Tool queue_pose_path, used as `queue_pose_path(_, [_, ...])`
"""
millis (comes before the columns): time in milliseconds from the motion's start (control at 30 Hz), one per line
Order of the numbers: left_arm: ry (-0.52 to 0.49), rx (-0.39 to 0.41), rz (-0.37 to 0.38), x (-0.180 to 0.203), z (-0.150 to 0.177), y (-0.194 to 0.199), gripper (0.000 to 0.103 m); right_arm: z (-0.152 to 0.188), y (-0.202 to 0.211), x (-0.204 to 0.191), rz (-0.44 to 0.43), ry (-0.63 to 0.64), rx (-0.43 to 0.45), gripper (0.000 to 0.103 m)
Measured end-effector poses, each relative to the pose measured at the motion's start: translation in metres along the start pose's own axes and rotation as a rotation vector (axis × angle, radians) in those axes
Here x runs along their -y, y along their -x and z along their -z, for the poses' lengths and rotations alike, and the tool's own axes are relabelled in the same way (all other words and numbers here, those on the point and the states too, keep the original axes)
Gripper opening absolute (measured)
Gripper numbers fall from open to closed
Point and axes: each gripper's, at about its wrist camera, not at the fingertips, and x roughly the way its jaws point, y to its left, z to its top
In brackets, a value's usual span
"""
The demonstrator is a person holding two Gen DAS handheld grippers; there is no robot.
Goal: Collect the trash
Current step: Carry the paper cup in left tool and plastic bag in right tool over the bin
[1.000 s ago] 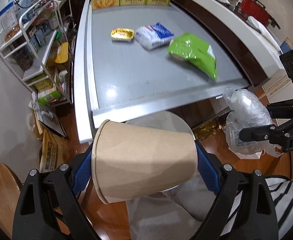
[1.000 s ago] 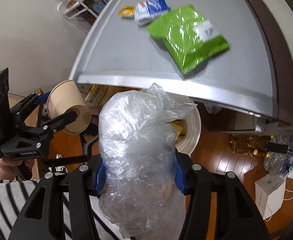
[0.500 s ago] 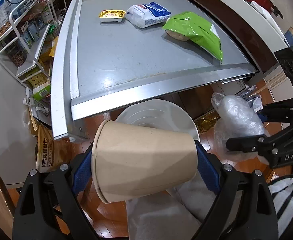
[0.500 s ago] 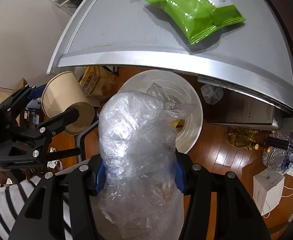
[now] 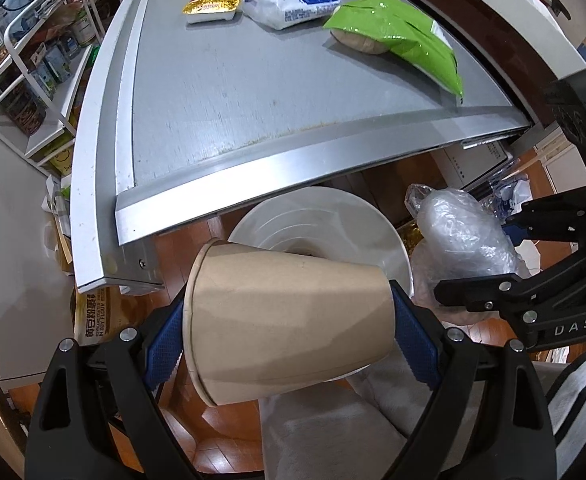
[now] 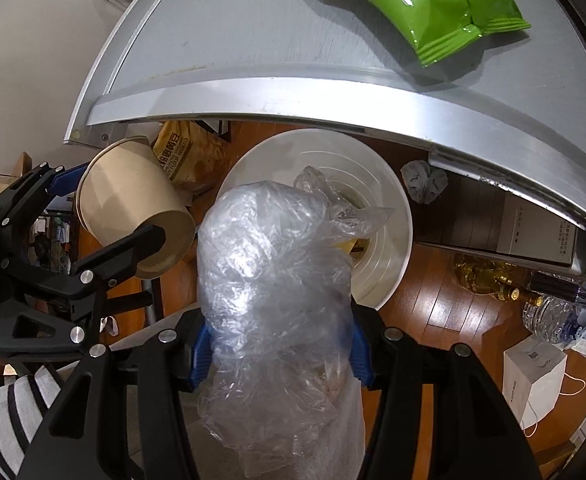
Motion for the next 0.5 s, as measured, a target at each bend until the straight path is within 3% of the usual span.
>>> queue_pose_path(500, [-0.022, -0.036, -0.003, 0.001, 0.002, -0.019, 0.091, -0.009, -0.009, 0.003, 0.03, -0.019, -0.014, 0.053])
